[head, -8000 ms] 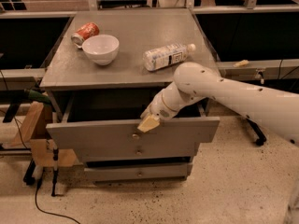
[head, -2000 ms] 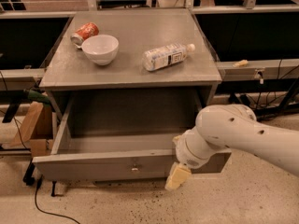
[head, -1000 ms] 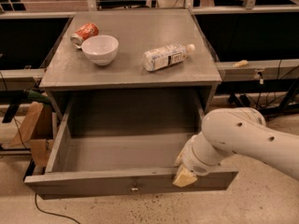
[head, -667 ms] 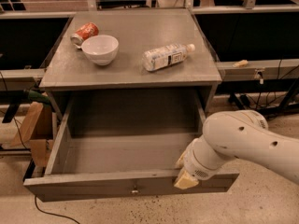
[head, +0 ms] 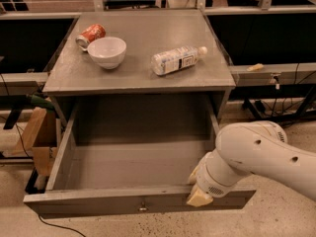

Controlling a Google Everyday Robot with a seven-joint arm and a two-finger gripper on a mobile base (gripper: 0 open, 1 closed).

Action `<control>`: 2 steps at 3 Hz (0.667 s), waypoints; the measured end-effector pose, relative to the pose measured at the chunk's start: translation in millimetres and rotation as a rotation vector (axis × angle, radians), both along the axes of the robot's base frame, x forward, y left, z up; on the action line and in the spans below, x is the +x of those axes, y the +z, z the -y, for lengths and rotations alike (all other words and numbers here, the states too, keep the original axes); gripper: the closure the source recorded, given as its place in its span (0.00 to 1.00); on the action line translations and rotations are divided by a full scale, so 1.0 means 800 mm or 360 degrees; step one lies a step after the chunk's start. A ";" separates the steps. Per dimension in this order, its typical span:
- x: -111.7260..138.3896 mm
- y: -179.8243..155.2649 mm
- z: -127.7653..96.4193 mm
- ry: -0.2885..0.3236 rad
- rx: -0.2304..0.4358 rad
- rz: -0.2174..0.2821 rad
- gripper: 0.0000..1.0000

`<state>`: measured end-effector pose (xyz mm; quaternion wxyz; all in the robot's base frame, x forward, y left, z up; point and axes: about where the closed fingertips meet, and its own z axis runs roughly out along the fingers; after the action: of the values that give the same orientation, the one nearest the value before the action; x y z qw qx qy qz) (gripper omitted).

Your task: Open top drawer

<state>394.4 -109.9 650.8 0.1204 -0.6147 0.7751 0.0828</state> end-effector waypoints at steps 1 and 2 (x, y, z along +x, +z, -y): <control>-0.010 -0.002 0.002 0.0028 -0.0008 -0.0017 0.35; -0.010 -0.002 0.002 0.0028 -0.0008 -0.0017 0.11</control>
Offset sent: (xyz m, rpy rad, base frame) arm -0.0081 -0.0016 -0.0013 -0.0048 0.0106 0.0177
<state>386.3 -111.2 649.6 0.1141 -0.6213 0.7705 0.0852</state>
